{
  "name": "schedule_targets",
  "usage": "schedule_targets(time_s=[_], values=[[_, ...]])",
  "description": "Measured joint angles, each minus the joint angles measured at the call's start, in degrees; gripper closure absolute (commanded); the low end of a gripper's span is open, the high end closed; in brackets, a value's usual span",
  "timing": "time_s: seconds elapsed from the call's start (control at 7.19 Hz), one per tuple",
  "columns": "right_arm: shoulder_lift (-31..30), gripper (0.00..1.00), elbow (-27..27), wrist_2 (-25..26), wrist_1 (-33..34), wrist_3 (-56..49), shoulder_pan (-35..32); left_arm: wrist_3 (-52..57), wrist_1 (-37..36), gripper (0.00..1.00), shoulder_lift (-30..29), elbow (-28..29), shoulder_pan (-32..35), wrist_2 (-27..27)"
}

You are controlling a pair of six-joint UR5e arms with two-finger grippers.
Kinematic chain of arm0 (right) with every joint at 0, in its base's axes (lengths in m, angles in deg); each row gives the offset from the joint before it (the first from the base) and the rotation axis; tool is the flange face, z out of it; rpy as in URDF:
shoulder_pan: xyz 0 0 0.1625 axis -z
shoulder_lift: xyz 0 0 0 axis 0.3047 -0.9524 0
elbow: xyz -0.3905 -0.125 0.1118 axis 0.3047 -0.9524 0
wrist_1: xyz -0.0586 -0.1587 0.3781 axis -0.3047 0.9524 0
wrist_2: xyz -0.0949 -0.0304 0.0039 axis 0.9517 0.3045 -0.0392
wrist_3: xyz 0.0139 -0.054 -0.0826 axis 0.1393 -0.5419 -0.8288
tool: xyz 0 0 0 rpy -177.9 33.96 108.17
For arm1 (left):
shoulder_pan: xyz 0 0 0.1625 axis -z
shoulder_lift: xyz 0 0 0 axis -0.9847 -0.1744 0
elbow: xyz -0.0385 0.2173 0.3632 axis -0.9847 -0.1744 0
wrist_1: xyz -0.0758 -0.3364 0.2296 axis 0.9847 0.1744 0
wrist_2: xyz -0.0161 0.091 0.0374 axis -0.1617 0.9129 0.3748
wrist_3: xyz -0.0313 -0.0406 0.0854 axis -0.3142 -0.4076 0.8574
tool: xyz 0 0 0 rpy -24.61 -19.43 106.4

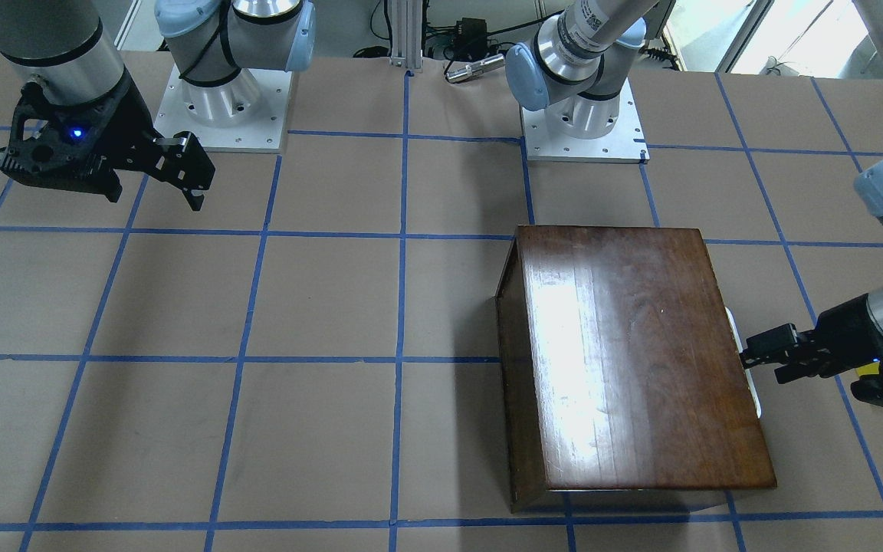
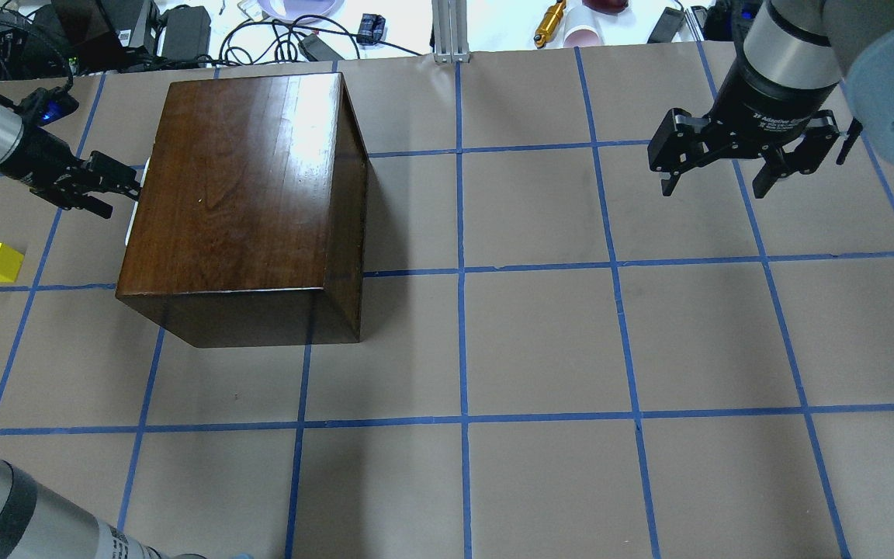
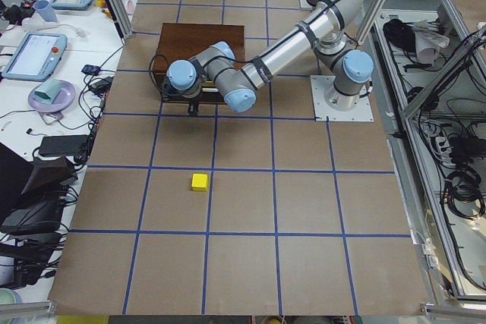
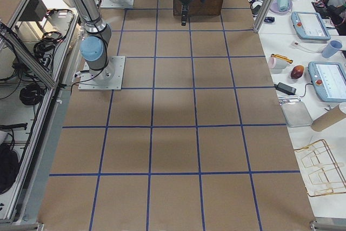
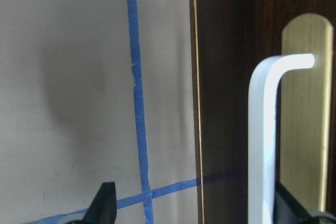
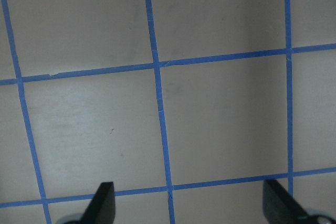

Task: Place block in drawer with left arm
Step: 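Hook the left gripper onto the white drawer handle, then pull the drawer outward with the left gripper by its handle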

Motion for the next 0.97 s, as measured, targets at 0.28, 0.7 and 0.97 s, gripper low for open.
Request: schedule_targets(time_s=[0.28,0.7,0.97], values=[[0.00,0.00,0.00,0.00,0.00,0.00,0.03,0.24,-0.47,0.00,-0.23,0.34,0.00,0.62],[0.00,0.00,0.00,0.00,0.00,0.00,0.00,0.31,-1.79,0.00,-0.33,0.49,0.00,2.43],[0.00,0.00,0.00,0.00,0.00,0.00,0.00,0.23,-2.44,0.00,-0.33,0.63,0.00,2.81]])
